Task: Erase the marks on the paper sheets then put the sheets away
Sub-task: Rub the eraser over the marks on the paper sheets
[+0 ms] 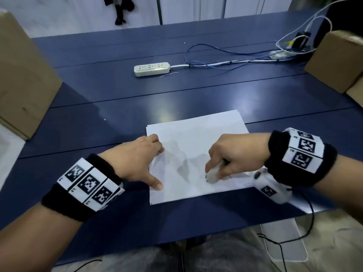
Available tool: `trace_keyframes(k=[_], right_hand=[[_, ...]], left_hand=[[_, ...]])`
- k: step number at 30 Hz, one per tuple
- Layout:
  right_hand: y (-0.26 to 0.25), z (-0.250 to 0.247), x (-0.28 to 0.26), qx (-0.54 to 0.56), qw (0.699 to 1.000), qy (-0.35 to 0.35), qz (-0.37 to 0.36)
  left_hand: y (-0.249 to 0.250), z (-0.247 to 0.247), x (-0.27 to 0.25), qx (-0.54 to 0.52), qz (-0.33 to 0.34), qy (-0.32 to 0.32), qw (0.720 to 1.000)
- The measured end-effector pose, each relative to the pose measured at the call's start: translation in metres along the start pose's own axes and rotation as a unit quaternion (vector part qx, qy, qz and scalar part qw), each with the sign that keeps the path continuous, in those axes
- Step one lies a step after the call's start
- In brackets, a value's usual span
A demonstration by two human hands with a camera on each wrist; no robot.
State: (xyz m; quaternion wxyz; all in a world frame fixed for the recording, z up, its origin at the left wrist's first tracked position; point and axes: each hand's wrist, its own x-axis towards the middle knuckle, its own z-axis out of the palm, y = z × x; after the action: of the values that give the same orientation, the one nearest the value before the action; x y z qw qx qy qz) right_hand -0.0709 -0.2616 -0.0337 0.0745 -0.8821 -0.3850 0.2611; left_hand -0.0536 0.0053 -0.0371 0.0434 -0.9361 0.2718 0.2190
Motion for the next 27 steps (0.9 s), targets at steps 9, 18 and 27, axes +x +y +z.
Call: trace_keyframes(k=[9,18,27], right_hand=[[0.022,-0.005,0.006,-0.059,0.992,0.097,0.046],[0.03,-0.013,0.014,-0.058,0.987,0.136,0.068],[0.006,0.0,-0.001,0.028,0.999,0.013,0.005]], left_hand=[[0.002,-0.002,-0.001,0.0,0.0,0.004,1.0],[0.005,-0.003,-0.001,0.004,0.0,0.002,1.0],[0.003,-0.001,-0.001,0.0,0.0,0.007,1.0]])
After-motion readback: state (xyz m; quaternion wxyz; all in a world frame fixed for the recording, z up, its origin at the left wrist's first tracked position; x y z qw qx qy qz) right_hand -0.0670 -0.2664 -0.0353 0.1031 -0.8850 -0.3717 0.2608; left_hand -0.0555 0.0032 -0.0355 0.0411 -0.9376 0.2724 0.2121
